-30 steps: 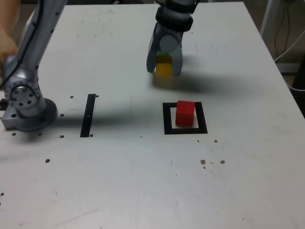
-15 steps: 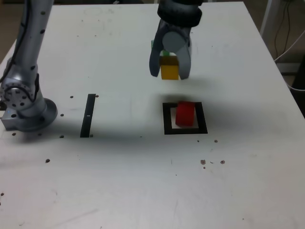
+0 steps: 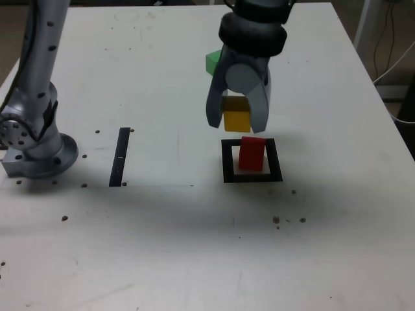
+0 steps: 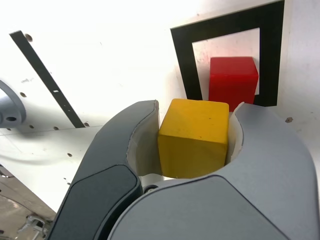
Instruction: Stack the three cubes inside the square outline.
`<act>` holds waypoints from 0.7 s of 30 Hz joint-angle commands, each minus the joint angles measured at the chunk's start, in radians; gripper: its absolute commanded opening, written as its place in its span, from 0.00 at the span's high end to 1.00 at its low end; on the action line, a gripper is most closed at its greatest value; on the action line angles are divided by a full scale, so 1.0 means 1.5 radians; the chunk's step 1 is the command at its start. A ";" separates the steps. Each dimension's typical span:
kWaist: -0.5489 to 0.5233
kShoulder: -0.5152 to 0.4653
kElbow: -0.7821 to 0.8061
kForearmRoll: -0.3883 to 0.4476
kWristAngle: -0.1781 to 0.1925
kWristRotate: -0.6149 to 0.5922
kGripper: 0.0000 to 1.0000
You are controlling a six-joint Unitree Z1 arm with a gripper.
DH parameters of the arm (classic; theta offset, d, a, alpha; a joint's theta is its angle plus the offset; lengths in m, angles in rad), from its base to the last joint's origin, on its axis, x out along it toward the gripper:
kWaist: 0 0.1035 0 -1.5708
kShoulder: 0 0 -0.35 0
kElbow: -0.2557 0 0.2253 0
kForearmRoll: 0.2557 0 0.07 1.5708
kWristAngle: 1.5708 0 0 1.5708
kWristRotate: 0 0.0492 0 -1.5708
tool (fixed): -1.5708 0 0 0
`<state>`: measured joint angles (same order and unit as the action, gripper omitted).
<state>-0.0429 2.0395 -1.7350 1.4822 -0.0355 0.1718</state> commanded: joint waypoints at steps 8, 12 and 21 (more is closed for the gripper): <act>-0.013 0.032 -0.014 -0.015 -0.005 -0.014 0.65; -0.013 0.043 -0.015 -0.020 -0.005 -0.014 0.65; -0.013 0.064 -0.018 -0.029 -0.005 -0.010 0.65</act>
<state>-0.0626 2.1244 -1.7562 1.4433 -0.0418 0.1538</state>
